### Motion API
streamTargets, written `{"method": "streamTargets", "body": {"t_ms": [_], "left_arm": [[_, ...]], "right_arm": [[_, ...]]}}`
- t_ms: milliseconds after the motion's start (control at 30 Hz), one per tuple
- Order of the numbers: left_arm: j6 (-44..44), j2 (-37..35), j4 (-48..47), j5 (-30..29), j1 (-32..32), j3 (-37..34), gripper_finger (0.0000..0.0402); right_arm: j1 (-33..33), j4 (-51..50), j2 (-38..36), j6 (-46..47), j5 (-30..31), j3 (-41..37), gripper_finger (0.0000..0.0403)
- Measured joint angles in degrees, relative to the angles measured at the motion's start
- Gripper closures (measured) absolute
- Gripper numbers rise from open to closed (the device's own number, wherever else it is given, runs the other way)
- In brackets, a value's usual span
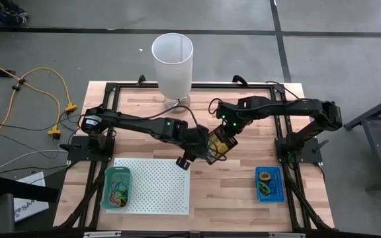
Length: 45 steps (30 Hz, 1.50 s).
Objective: Pick & Place Office Desk Supplies
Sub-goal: Put the black bin on the shelf
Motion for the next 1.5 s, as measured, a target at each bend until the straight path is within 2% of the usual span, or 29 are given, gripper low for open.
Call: {"method": "streamTargets", "body": {"t_ms": [133,867,1500], "left_arm": [[-1.4,0.6,-2.8,0.0,0.0,0.0,0.0243],[-1.7,2.9,-2.0,0.0,0.0,0.0,0.0243],[-4.5,2.9,-3.7,2.4,0.0,0.0,0.0243]], "right_arm": [[0.0,0.2,0.0,0.0,0.1,0.0,0.0399],[0.0,3.5,0.0,-0.5,-1.9,0.0,0.0399],[0.2,4.3,0.0,-0.9,-1.8,0.0,0.0399]]}}
